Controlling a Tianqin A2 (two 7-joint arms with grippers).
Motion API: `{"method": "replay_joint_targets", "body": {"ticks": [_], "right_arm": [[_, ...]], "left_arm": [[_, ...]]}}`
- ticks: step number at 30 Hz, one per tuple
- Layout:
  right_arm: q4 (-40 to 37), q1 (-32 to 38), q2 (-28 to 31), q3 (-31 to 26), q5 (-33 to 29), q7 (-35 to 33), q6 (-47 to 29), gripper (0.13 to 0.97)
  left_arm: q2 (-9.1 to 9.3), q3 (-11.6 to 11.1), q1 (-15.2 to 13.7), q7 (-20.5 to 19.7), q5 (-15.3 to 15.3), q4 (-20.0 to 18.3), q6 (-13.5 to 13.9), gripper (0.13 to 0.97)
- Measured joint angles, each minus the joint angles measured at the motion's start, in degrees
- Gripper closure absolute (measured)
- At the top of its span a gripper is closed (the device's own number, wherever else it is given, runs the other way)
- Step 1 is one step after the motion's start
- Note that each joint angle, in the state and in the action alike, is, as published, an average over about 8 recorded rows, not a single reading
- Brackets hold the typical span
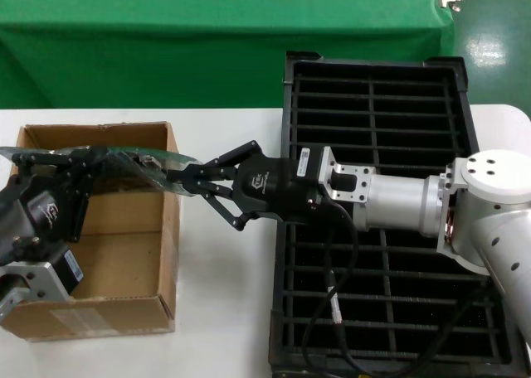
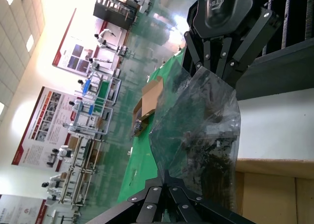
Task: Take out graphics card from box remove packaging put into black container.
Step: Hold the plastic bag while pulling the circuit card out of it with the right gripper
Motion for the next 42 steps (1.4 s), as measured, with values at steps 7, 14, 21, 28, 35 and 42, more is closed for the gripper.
{"method": "replay_joint_targets", "body": {"ticks": [7, 14, 21, 28, 35, 42], "right_arm": [[-6.07, 2.78, -1.6, 1.08, -0.27, -2.0, -0.57, 0.961], [-11.95, 5.22, -3.11, 2.5, -0.33, -4.09, -0.96, 0.962], [-13.46, 5.66, -3.58, 3.11, -0.97, -4.03, -1.78, 0.962], [-10.88, 4.29, -3.5, 2.77, -1.86, -2.09, -2.61, 0.962], [-10.24, 3.97, -3.62, 2.81, -2.21, -1.37, -3.02, 0.962], [-11.92, 4.9, -3.8, 3.21, -2.41, -1.93, -3.47, 0.952]], "left_arm": [[0.0, 0.0, 0.0, 0.0, 0.0, 0.0, 0.0, 0.958], [0.0, 0.0, 0.0, 0.0, 0.0, 0.0, 0.0, 0.958], [0.0, 0.0, 0.0, 0.0, 0.0, 0.0, 0.0, 0.958], [0.0, 0.0, 0.0, 0.0, 0.0, 0.0, 0.0, 0.958], [0.0, 0.0, 0.0, 0.0, 0.0, 0.0, 0.0, 0.958], [0.0, 0.0, 0.0, 0.0, 0.0, 0.0, 0.0, 0.958]]}}
